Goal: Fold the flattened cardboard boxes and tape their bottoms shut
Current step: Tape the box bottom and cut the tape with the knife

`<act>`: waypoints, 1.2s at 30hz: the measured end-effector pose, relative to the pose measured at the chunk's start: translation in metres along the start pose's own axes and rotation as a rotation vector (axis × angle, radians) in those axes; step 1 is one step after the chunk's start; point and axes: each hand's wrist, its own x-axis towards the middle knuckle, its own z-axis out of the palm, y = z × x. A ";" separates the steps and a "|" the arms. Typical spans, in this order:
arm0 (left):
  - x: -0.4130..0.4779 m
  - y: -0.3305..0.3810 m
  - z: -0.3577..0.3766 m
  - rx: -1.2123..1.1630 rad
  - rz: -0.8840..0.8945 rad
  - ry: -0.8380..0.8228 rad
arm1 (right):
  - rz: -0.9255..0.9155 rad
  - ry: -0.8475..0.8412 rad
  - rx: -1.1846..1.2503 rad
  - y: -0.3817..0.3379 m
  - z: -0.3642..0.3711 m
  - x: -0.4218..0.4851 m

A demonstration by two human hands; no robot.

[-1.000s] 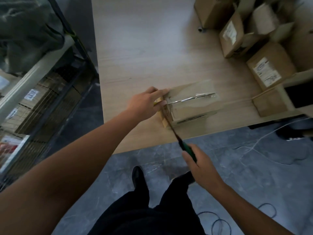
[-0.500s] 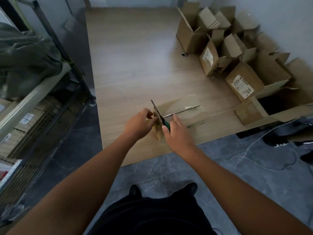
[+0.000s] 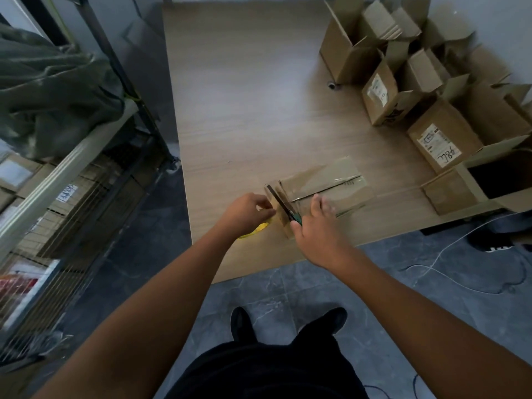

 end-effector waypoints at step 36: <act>-0.093 0.084 0.062 -0.148 -0.027 0.182 | -0.481 0.371 0.307 0.106 -0.031 0.009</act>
